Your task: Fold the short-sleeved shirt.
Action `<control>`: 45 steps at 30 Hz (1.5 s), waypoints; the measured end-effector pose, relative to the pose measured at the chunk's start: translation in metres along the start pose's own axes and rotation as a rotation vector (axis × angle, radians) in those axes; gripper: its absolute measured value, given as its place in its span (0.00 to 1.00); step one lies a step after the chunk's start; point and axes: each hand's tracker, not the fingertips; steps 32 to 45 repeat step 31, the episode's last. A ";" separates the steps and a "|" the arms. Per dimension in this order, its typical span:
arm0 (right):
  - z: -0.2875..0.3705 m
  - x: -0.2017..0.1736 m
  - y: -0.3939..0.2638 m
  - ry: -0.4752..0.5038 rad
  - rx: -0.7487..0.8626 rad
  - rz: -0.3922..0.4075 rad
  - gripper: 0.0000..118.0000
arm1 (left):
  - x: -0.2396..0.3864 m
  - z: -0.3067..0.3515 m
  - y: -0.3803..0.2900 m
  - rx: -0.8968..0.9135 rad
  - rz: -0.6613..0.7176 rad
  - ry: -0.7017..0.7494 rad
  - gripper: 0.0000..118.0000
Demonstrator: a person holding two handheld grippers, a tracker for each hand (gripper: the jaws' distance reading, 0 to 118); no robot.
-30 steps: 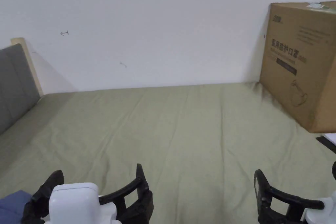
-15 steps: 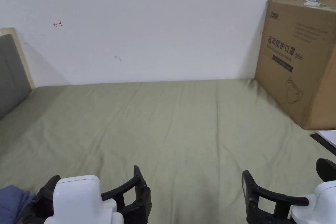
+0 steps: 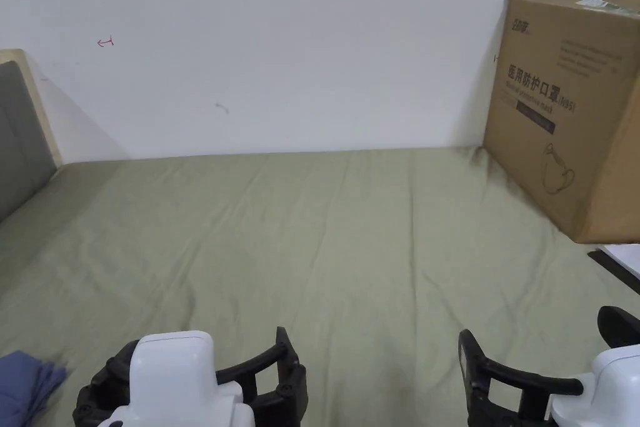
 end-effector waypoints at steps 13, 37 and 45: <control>-0.003 0.001 -0.002 0.000 -0.008 0.004 1.00 | 0.003 -0.002 -0.003 -0.011 -0.014 0.013 1.00; -0.002 -0.003 -0.002 0.009 -0.012 0.017 1.00 | -0.012 -0.005 -0.002 -0.065 0.062 0.005 1.00; -0.002 -0.003 -0.002 0.009 -0.012 0.017 1.00 | -0.012 -0.005 -0.002 -0.065 0.062 0.005 1.00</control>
